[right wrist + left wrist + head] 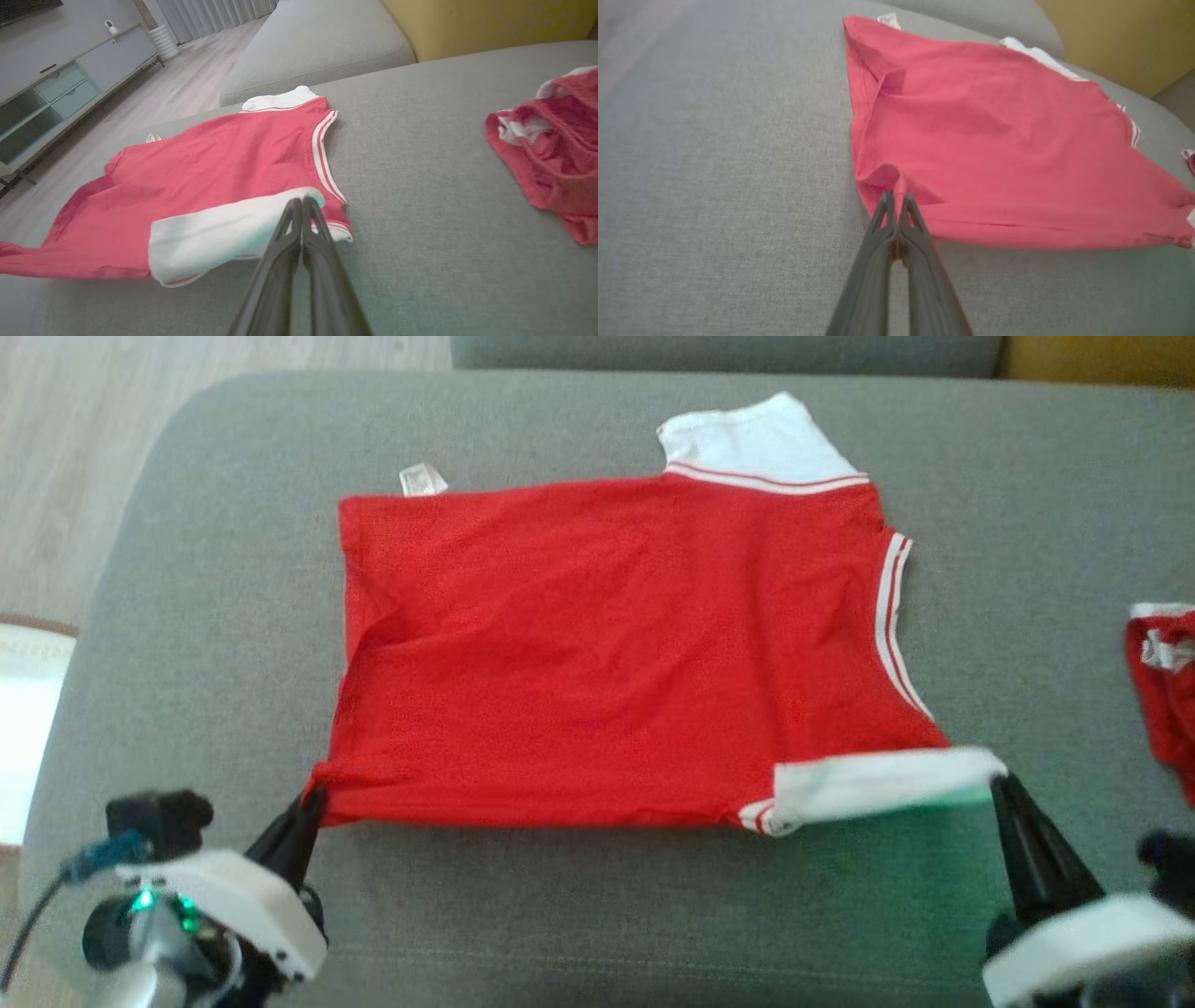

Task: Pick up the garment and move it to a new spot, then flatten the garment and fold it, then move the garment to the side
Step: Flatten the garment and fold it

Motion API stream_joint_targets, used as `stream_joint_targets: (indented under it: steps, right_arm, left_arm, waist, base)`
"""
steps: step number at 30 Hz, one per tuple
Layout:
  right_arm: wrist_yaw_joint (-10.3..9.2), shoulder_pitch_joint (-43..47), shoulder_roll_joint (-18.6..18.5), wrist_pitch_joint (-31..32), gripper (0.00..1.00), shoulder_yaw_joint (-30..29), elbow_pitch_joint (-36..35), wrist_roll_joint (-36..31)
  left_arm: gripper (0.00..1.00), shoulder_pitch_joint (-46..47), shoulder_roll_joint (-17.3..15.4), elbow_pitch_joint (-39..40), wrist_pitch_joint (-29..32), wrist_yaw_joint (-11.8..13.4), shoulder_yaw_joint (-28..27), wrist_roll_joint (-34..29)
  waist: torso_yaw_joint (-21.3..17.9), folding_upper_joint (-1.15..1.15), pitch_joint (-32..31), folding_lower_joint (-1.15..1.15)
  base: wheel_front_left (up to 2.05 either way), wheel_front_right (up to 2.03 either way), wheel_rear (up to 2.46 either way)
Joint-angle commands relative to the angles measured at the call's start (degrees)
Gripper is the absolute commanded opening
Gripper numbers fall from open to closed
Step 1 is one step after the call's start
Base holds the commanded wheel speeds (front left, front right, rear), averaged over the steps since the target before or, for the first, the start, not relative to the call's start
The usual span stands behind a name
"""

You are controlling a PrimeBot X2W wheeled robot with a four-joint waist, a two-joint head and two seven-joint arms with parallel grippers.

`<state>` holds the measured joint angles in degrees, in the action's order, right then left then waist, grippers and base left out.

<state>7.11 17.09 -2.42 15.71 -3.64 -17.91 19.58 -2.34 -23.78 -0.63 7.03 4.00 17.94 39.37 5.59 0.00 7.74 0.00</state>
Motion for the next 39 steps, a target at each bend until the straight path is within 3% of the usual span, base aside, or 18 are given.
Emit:
stream_joint_targets:
  steps: [1,11,25,26,27,28,30,34,39]
  right_arm:
    - [0.37,-4.2,-1.4,0.2,0.0,1.5,-1.2,-0.3]
    - [0.37,-21.3,-8.1,-1.3,0.0,5.4,13.6,1.0]
    - [0.37,-36.6,-11.1,-11.4,0.0,11.2,30.5,1.5]
    - [0.37,-37.1,-11.0,-12.0,0.0,11.5,31.5,1.5]
    - [0.37,-37.5,-10.9,-12.6,0.0,11.8,32.4,1.6]
    - [0.37,-37.8,-10.9,-13.1,0.24,12.2,33.3,1.6]
    - [0.37,-38.1,-10.8,-14.4,1.0,12.8,34.3,1.5]
    - [0.37,-37.7,-10.6,-17.8,1.0,12.7,34.3,-0.3]
    - [0.37,-34.2,-8.7,-22.6,1.0,10.2,31.1,-7.4]
  left_arm:
    - [0.0,4.5,-2.2,1.0,0.6,-0.3,-2.5,0.5]
    - [0.0,15.7,-1.1,-9.0,7.5,-4.8,-2.2,6.7]
    - [0.0,26.9,2.7,-24.9,1.1,-9.7,-0.4,6.4]
    - [0.34,27.1,3.0,-25.8,0.4,-10.0,-0.3,6.4]
    - [0.93,27.4,3.3,-26.6,-0.4,-10.1,-0.2,6.5]
    - [1.0,27.5,3.6,-27.2,-1.3,-10.3,0.0,6.3]
    - [1.0,27.6,4.1,-28.0,-4.1,-10.5,0.1,5.9]
    - [1.0,26.6,4.7,-28.1,-10.4,-9.7,-0.4,3.9]
    - [1.0,23.8,5.8,-24.9,-20.2,-5.4,-1.3,-1.0]
  waist:
    - [0.3,0.0,1.3,0.0]
    - [1.7,0.0,6.6,0.0]
    - [1.7,0.0,11.3,0.0]
    - [1.8,0.0,11.4,0.0]
    - [1.9,0.0,11.6,0.0]
    - [2.0,0.0,11.6,0.0]
    - [2.1,0.0,11.6,0.0]
    - [2.3,0.0,11.3,0.0]
    - [2.8,0.0,9.9,0.0]
  base:
    - [0.0,0.0,0.0]
    - [0.0,0.0,0.0]
    - [0.0,0.0,0.0]
    - [0.0,0.0,0.0]
    - [0.0,0.0,0.0]
    - [0.0,0.0,0.0]
    - [0.0,0.0,0.0]
    - [0.0,0.0,0.0]
    - [0.0,0.0,0.0]
